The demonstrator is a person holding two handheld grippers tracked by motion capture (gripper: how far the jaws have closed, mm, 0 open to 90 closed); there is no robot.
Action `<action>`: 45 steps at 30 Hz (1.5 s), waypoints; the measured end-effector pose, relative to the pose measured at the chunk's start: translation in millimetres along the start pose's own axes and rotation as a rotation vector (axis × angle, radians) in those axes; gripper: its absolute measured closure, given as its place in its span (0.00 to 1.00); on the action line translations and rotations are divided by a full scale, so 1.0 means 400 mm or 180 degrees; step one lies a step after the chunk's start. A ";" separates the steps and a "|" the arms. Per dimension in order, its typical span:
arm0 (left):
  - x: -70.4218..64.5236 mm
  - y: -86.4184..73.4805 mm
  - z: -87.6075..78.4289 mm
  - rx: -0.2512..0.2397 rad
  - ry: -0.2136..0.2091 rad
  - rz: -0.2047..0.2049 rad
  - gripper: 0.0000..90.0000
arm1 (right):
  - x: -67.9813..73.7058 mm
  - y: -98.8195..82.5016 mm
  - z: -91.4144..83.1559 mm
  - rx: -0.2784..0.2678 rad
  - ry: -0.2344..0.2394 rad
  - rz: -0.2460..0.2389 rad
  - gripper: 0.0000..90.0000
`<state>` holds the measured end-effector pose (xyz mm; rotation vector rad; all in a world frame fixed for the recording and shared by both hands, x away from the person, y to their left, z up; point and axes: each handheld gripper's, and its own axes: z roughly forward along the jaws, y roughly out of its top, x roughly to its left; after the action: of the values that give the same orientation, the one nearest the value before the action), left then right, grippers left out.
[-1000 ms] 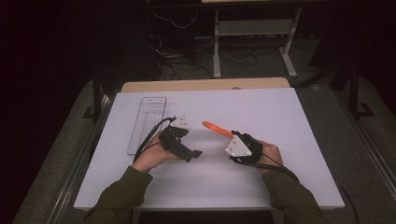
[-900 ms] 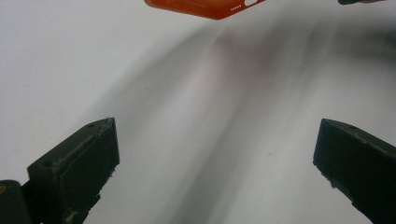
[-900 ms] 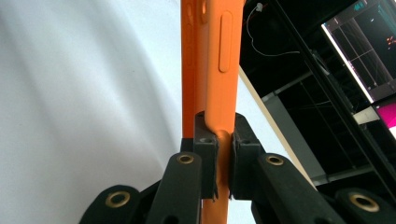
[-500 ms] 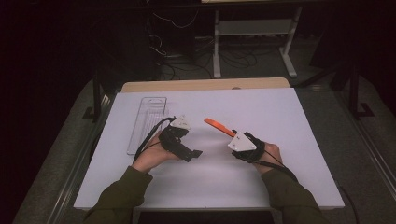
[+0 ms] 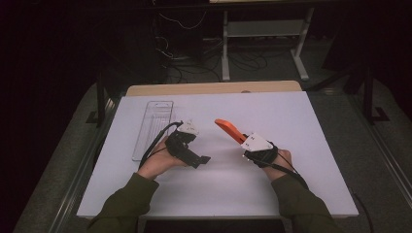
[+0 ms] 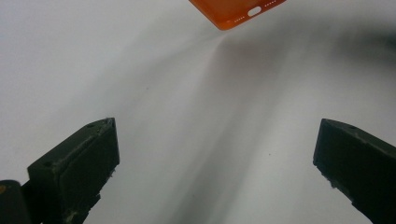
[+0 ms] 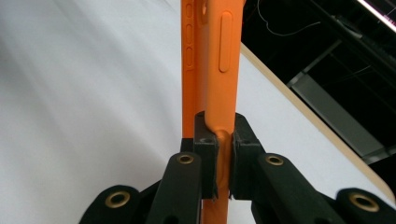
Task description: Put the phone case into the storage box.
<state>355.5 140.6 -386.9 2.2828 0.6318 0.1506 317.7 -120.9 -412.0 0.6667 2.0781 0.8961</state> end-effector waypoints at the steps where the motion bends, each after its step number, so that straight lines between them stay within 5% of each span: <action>1: 0.000 0.000 0.000 0.0003 0.0000 0.0000 0.00 | 0.000 0.000 0.000 0.0002 0.0006 0.0048 0.92; 8: 0.005 0.001 -0.004 0.0051 0.0002 0.0068 0.00 | -0.008 -0.002 0.001 0.0008 0.0073 0.0207 0.92; 29: 0.003 0.000 0.000 -0.0014 0.0026 -0.0039 0.00 | -0.035 -0.011 0.004 0.0041 0.0284 0.0803 0.92; 31: 0.008 0.001 -0.004 0.0038 0.0038 0.0034 0.00 | -0.038 -0.012 0.005 0.0033 0.0308 0.0862 0.92; 45: 0.012 0.006 -0.005 -0.0087 0.0036 -0.0134 0.00 | -0.040 -0.017 0.006 0.0062 0.0377 0.1283 0.92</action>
<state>360.2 142.6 -384.2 2.2421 0.6792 0.1512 327.6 -135.4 -411.4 1.0916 2.0940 1.1616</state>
